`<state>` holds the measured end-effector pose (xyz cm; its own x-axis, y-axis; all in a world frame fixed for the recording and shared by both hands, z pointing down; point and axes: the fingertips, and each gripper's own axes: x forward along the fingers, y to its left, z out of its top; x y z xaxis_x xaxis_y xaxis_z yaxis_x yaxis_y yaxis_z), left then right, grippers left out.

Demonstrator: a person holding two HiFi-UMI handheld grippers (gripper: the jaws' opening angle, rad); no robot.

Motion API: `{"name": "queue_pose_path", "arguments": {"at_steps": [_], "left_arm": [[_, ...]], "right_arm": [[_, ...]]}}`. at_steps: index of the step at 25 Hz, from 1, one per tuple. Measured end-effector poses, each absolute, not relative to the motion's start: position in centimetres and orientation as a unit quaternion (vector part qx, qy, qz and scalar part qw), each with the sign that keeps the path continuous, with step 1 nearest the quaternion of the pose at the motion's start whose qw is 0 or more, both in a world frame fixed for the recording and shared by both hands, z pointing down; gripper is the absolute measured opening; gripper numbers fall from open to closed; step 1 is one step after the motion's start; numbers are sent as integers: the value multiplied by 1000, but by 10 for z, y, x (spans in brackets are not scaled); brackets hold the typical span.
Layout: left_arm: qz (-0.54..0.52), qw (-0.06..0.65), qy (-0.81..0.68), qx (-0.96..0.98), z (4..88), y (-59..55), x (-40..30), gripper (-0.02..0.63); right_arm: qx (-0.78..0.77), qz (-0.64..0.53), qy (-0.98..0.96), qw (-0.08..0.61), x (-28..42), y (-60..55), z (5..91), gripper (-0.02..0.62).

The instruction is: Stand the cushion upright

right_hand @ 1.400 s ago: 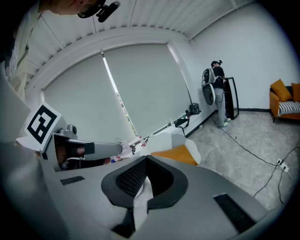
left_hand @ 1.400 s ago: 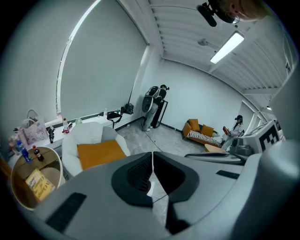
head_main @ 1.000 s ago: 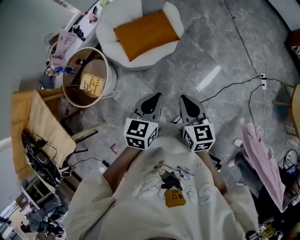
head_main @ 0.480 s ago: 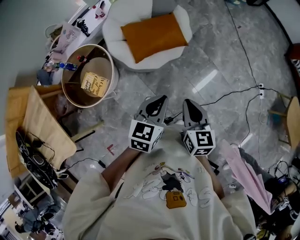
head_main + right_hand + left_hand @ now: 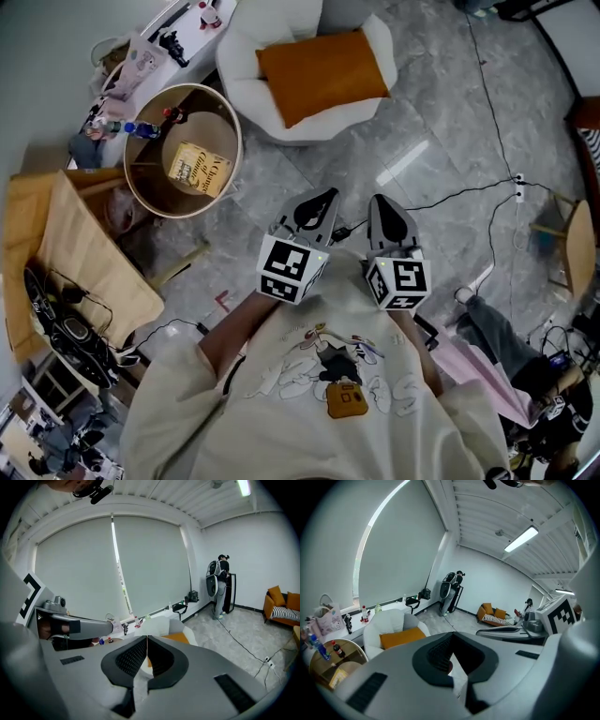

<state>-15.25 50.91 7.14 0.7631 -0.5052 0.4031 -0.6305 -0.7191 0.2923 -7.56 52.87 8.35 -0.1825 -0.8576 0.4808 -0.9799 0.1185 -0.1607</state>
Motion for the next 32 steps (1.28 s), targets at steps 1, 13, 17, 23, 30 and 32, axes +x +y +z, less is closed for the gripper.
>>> {"name": "queue_pose_path", "arguments": {"at_steps": [1, 13, 17, 23, 30, 32], "left_arm": [[148, 214, -309, 915, 74, 507, -160, 6], [127, 241, -315, 909, 79, 484, -178, 6], [138, 232, -322, 907, 79, 467, -170, 6], [155, 232, -348, 895, 85, 410, -148, 6], [180, 246, -364, 880, 93, 346, -109, 6], [185, 250, -370, 876, 93, 329, -94, 6]], "right_arm": [[626, 225, -734, 138, -81, 528, 84, 23], [611, 203, -747, 166, -104, 502, 80, 23], [609, 203, -751, 155, -91, 481, 78, 23], [583, 208, -774, 137, -72, 416, 84, 23], [543, 211, -800, 142, -43, 343, 88, 23], [535, 216, -804, 144, -26, 324, 90, 23]]}}
